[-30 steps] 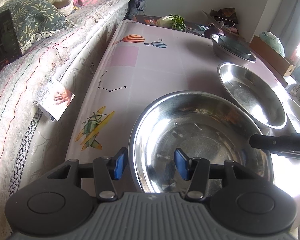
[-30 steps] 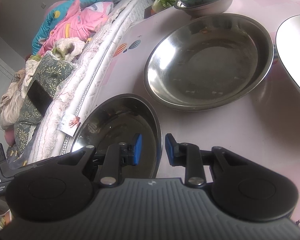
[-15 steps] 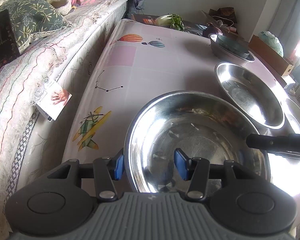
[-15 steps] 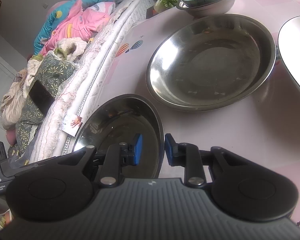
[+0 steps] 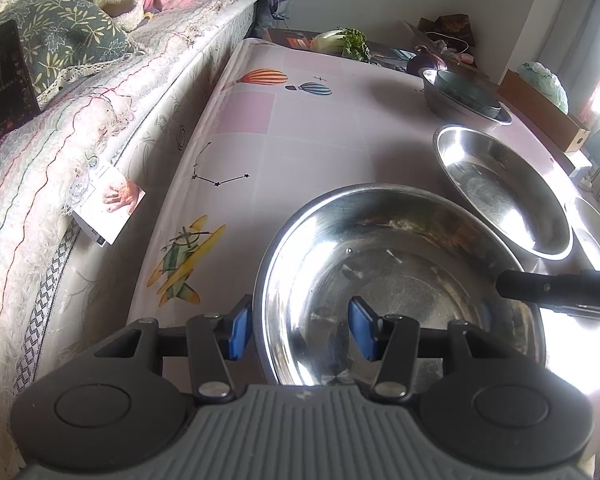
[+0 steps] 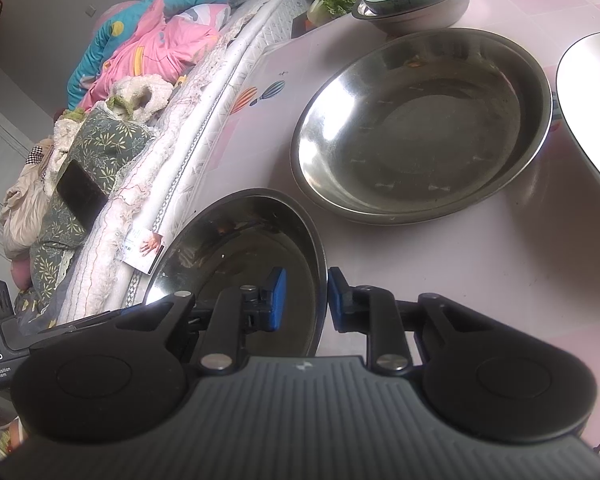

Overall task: Organize plates and bowls
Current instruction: 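Hold the large stainless bowl in the left gripper while the right gripper holds the stainless dish, then carry both held stainless dishes toward the stack with the teal bowl, then lower the stainless dishes onto the table and open both grippers, then move both grippers to the white calligraphy plate and close on its rim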

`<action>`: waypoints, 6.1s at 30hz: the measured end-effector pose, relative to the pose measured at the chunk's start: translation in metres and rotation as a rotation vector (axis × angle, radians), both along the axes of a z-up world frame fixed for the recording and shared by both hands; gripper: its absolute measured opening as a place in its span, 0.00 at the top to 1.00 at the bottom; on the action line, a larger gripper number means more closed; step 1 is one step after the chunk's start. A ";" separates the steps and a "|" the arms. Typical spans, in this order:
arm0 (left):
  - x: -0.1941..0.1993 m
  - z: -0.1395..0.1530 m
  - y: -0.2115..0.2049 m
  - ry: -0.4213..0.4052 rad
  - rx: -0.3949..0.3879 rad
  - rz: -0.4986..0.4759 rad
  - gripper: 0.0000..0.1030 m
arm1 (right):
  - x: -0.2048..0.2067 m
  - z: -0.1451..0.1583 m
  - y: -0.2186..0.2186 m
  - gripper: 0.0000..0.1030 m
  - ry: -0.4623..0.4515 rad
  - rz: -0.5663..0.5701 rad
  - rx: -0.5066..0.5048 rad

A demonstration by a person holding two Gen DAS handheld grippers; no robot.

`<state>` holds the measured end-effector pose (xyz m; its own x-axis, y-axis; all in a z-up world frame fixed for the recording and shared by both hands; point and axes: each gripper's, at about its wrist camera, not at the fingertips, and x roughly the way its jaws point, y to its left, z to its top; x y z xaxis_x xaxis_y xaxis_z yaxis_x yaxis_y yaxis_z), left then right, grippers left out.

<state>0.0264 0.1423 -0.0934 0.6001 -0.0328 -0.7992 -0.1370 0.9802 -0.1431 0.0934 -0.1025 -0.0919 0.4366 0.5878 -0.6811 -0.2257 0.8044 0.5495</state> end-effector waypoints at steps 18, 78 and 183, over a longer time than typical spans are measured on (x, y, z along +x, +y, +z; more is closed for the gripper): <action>-0.001 0.000 0.008 -0.002 0.036 0.031 0.82 | -0.001 -0.004 -0.002 0.92 -0.012 -0.013 -0.025; -0.008 0.003 -0.001 0.020 0.094 0.007 0.77 | -0.005 -0.010 0.002 0.92 -0.003 -0.002 -0.024; 0.034 0.048 -0.160 -0.183 0.037 -0.217 0.39 | -0.051 0.039 -0.249 0.51 -0.152 -0.478 -0.051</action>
